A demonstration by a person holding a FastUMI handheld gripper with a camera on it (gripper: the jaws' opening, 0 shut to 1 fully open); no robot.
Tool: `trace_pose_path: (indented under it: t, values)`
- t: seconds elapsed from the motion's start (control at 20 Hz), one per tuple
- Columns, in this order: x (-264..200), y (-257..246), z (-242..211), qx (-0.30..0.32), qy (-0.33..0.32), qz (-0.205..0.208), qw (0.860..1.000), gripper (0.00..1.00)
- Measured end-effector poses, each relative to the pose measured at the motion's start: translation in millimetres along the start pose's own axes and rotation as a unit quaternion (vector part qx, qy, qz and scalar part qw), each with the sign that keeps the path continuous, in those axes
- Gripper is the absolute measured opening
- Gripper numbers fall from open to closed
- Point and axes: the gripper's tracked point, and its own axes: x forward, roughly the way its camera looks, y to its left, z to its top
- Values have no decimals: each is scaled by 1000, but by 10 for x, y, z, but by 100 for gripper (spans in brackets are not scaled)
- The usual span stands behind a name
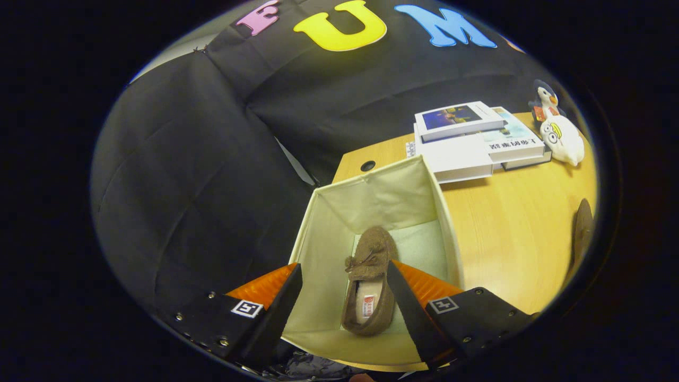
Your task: Open the storage box then place both shoes into the box .Put the left shoe in first, then the right shoe, with the right side of both shoes facing outward in a uniform manner.
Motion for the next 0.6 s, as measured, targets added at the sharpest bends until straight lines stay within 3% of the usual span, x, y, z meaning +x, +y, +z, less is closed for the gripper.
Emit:
trace_pose_path:
  t: [0.15,0.6]
  values:
    - [-317,-101,191,-31,-27,0,999,97]
    - [-983,-955,506,-75,-65,-62,993,98]
